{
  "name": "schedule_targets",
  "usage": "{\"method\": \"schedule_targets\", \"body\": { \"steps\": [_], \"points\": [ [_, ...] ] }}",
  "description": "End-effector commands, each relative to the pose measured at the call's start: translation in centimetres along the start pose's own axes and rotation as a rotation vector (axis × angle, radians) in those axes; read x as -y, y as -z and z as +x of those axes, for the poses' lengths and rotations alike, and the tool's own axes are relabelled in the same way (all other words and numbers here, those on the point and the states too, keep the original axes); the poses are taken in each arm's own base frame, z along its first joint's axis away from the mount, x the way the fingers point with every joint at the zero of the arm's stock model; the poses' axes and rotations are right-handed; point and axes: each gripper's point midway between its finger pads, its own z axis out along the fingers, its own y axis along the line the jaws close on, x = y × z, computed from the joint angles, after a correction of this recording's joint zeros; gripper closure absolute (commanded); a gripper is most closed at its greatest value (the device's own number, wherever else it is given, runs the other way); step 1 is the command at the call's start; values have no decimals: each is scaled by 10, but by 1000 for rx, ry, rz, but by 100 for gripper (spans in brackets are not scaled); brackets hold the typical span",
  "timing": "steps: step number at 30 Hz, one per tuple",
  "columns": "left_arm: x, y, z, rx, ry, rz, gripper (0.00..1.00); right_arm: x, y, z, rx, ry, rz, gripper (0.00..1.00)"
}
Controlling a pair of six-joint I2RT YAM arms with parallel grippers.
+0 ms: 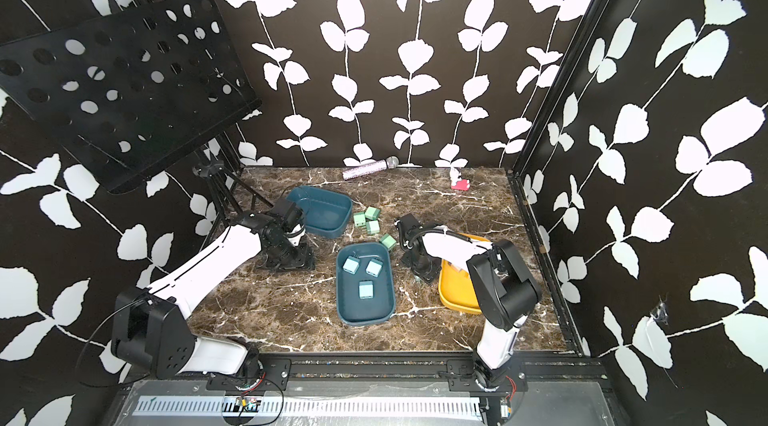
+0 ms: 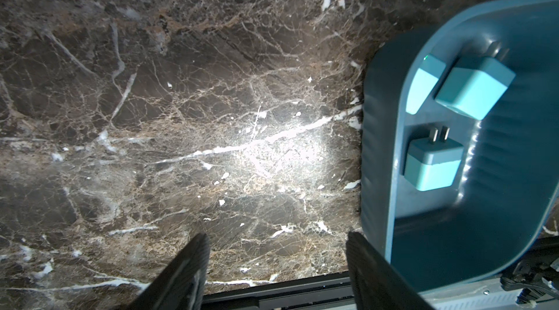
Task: Place the plugs by color into the storage box
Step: Pick up the plug from the center of the board, then place the plug in the storage box.
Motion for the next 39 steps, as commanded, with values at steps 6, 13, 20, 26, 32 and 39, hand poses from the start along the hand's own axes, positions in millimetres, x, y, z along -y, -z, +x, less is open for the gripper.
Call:
{"method": "schedule_targets", "body": {
  "steps": [6, 13, 20, 26, 32, 39],
  "points": [
    [-2, -2, 8, -10, -2, 13, 27, -18, -10, -1, -75, 224, 61, 42],
    [0, -3, 7, -12, 1, 21, 27, -8, -10, 8, -103, 352, 103, 62],
    [2, -4, 5, -16, 3, 28, 27, -9, 5, 13, -99, 448, 88, 75],
    [3, 1, -2, 4, 6, 24, 27, -48, 80, 18, 14, 525, -40, 75],
    [6, 1, -10, 2, 2, 22, 27, -96, 113, 87, -22, 689, -129, 74],
    [6, 7, -15, 16, 9, 19, 27, -133, 83, 147, -104, 764, -186, 74]
  ]
}}
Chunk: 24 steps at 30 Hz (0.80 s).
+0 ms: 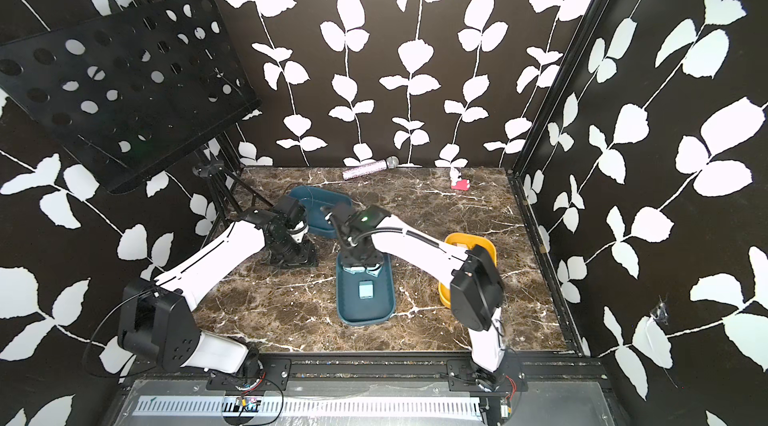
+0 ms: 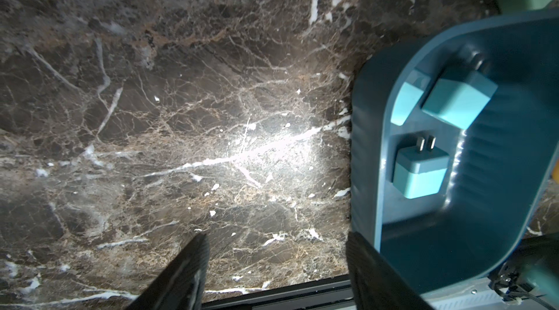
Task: Place the plugs by color into the storage box
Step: Place the plug in the storage box.
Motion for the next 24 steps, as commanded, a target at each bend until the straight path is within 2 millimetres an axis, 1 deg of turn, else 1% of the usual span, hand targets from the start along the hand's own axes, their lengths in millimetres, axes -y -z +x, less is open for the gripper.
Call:
{"method": "schedule_targets", "body": {
  "steps": [1, 3, 6, 10, 16, 24],
  "points": [
    [-2, 9, -2, 13, 8, -7, 27, -10, -28, 10, -65, -13, 1, 74],
    [-4, 10, 0, 13, 10, -11, 27, -22, -39, 14, -76, -2, -23, 74],
    [-6, 11, 4, 12, 11, -16, 27, -27, -54, 19, -103, 5, -28, 74],
    [-10, 11, 10, 10, 20, -21, 27, -24, -68, 23, -117, 3, -28, 74],
    [-11, 9, 15, 5, 24, -21, 27, -14, -90, 34, -158, -1, 1, 73],
    [-11, 9, 14, 10, 27, -19, 27, -5, -103, 39, -198, -13, 14, 72]
  ]
}}
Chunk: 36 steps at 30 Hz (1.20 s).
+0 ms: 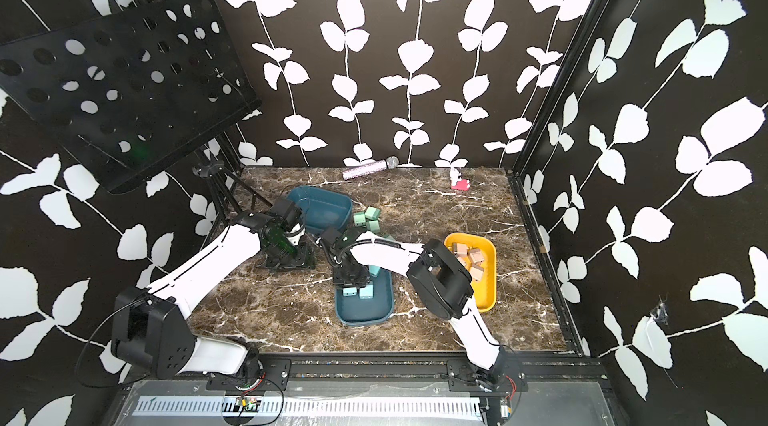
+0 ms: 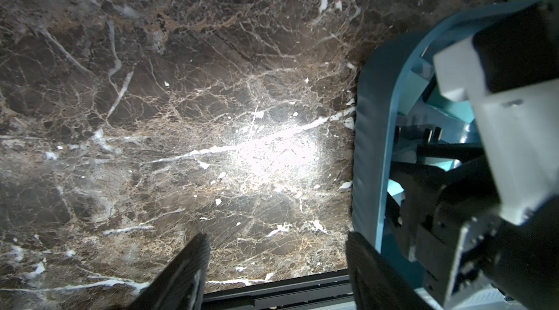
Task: Place the plugs by color into the storage box
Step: Place the plug in the storage box, then move the storage box to the center of the board.
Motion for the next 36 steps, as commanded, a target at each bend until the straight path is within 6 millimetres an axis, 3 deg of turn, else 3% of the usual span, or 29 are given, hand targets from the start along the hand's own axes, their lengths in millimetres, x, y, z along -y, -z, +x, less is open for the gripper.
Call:
{"method": "schedule_targets", "body": {
  "steps": [1, 3, 6, 9, 12, 16, 18, 23, 26, 28, 33, 36],
  "points": [
    [-5, 5, 3, 12, 14, -8, 27, 6, -9, 3, -27, -18, 5, 71],
    [-4, 5, 3, 10, 15, -5, 27, 8, -10, 3, -31, -24, 5, 68],
    [-4, 4, 4, 7, 20, -3, 27, 6, -7, 2, -25, -18, -1, 54],
    [-3, 5, 3, 12, 19, 0, 27, 3, 6, -2, -3, -7, -15, 46],
    [-2, 7, 1, 20, 18, 1, 27, -6, 28, -6, 26, -4, -75, 42],
    [-2, 13, -4, 39, 5, -5, 27, -7, 72, -14, 93, -25, -146, 40],
    [-1, 14, -6, 43, -1, -5, 27, 5, 91, -18, 124, -49, -155, 38],
    [2, 13, -9, 37, 0, 7, 27, 78, 120, -24, 194, -199, -113, 36],
    [8, 8, -10, 26, 3, 40, 26, 111, 121, -22, 212, -297, -121, 36],
    [12, 5, -11, 13, 6, 58, 26, 127, 109, -15, 196, -335, -108, 36],
    [13, 3, -12, 5, 8, 63, 26, 119, 86, -9, 147, -344, -175, 41],
    [12, 4, -12, 9, 5, 54, 26, 112, 70, -9, 129, -344, -204, 50]
  ]
}}
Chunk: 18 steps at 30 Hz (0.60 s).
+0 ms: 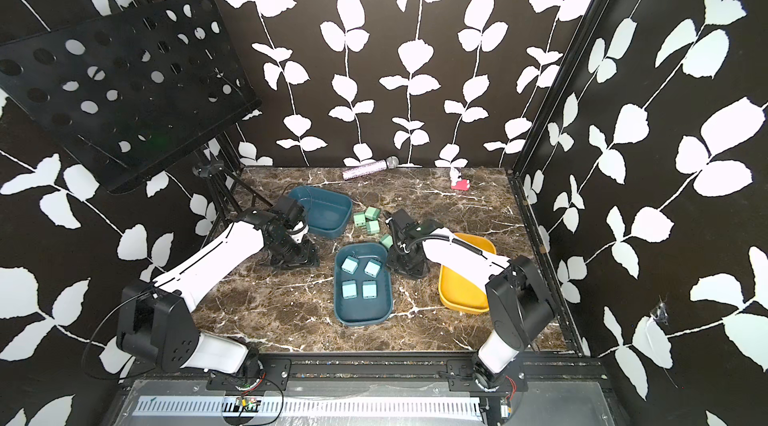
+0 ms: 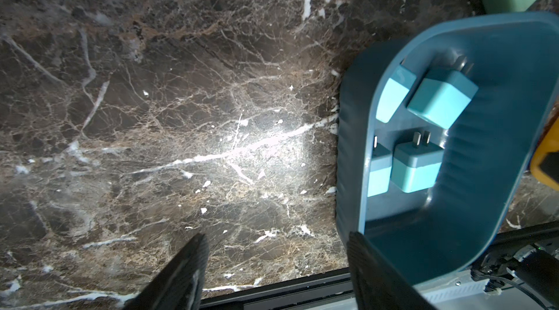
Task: Place the plugs by color into the storage box
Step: Move the storage box to the center of the board.
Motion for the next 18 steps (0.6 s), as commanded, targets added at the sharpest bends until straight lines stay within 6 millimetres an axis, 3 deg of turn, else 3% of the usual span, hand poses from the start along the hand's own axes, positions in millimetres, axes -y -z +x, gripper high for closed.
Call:
{"method": "schedule_targets", "body": {
  "steps": [1, 4, 9, 10, 14, 18],
  "points": [
    [2, 9, -4, 22, 0, 10, 26, -20, -15, -1, -10, -5, -77, 53],
    [-1, 12, -2, 26, -3, -3, 26, -38, -28, 3, -34, 22, -111, 61],
    [-5, 25, -3, 39, -18, -28, 26, -89, -57, 21, -107, 110, -144, 68],
    [-6, 28, -4, 45, -21, -34, 26, -112, -59, 22, -110, 129, -181, 69],
    [-13, 50, -12, 88, 2, -37, 26, -173, -80, 37, -154, 180, -257, 70],
    [-21, 72, -19, 141, 39, -16, 26, -221, -97, 48, -195, 201, -314, 70]
  ]
}}
